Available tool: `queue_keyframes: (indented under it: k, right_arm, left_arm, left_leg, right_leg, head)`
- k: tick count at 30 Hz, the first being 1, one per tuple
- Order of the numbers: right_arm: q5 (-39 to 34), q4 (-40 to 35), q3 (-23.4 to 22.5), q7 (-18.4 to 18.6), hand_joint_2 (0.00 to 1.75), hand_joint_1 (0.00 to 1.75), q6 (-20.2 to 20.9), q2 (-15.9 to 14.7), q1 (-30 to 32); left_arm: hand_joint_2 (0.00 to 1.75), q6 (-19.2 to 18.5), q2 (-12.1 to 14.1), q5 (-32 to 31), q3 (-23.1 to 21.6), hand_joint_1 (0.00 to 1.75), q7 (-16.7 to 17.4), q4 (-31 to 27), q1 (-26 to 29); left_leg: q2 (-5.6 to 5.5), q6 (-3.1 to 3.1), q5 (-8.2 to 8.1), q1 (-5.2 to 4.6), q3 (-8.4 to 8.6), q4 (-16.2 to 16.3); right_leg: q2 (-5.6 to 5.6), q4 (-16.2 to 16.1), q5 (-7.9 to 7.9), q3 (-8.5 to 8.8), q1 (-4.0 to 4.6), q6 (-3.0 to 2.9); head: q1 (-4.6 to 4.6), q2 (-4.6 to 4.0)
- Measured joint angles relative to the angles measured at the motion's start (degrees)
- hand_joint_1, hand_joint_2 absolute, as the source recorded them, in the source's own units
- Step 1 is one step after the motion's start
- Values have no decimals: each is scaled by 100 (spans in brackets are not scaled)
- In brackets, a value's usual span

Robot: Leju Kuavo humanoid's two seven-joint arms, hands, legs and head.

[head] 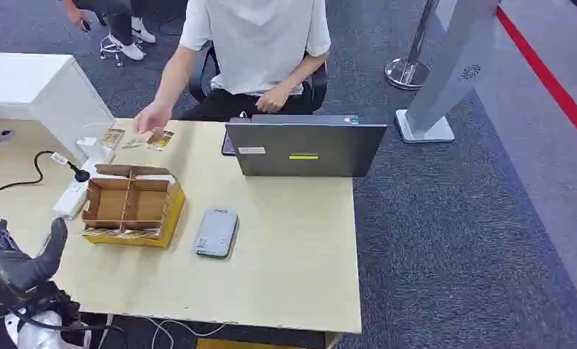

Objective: Pass the card to the sensor for recognition and then transmit it.

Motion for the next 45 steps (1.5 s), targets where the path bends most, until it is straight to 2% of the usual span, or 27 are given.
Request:
queue_keyframes:
  k: [8,14,15,16,17,45]
  right_arm:
    - [94,13,0,83,0,0,31,48,-30]
    - [158,13,0,166,0,0,53,81,-68]
    - [168,13,0,175,0,0,61,90,-69]
    - [186,13,0,177,0,0,63,92,-69]
    - [199,13,0,184,0,0,72,94,-74]
    - [503,46,13,660,0,0,238,212,-180]
  left_arm:
    - [175,217,282,-1125,-540,0,534,83,-495]
    - [175,243,509,-2076,-986,0,1065,402,-1049]
    - [175,248,552,-2247,-1077,112,1163,467,-1149]
    - [175,252,594,-2403,-1157,112,1258,536,-1230]
    - [175,256,636,-2545,-1230,175,1323,599,-1317]
    - [175,473,1845,-6791,-3259,175,3727,2376,-3672]
  left_leg:
    - [5,-1,0,-1,1,1]
    - [6,-1,1,0,0,1]
    - [7,-1,1,-1,1,1]
    - [7,-1,1,0,0,1]
    - [6,-1,2,0,0,1]
    - [12,-5,9,0,1,2]
  right_leg:
    - [9,0,0,-3,0,0]
    - [7,1,5,-3,0,-6]
    - [9,1,5,-3,0,-6]
    - [10,1,5,-3,0,-6]
    - [9,3,5,-3,0,-7]
    - [14,15,10,-8,0,-13]
  head:
    - [2,0]
    - [2,0]
    - [2,0]
    - [2,0]
    - [4,0]
    - [0,0]
